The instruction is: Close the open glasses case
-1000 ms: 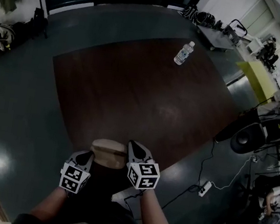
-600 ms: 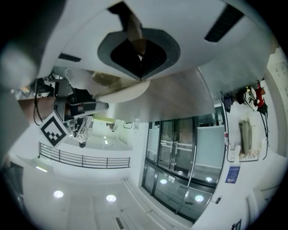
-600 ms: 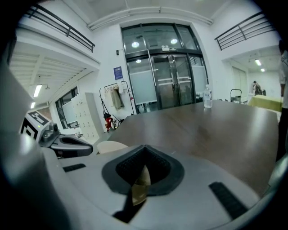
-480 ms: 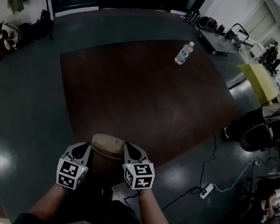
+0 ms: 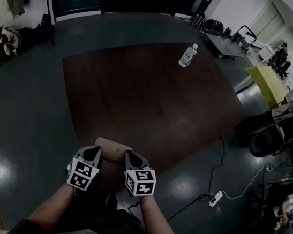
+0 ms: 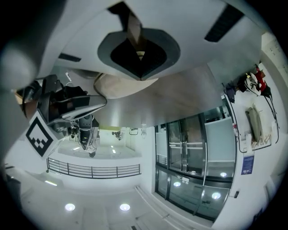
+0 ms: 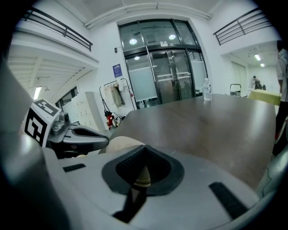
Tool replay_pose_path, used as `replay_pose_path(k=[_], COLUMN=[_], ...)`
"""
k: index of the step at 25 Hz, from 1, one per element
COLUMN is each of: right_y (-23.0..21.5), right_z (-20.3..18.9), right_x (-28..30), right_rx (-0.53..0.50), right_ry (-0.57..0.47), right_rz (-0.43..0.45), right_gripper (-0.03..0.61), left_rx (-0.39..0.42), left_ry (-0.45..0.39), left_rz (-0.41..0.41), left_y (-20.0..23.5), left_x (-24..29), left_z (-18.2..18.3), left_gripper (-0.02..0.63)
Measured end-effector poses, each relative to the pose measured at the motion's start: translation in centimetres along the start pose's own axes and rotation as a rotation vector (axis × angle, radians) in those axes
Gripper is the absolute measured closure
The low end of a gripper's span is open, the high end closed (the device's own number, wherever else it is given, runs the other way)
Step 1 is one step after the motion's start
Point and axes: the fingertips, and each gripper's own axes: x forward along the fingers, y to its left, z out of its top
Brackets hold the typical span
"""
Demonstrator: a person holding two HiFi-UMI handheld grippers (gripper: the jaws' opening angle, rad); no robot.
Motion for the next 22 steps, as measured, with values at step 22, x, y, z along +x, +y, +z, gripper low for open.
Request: replay_pose_path(k=[22], right_y=[-0.11], right_z=[-0.90], right_x=[-0.36], right_rx=[0.008], right_ry=[-0.002], right_rz=[-0.038], right_gripper=[0.589], left_rx=[0.003], left_ry=[-0.038], left_rz=[-0.006], left_y=[-0.61], left_x=[0.29], left_z=[-1.23], left_gripper=[0.604])
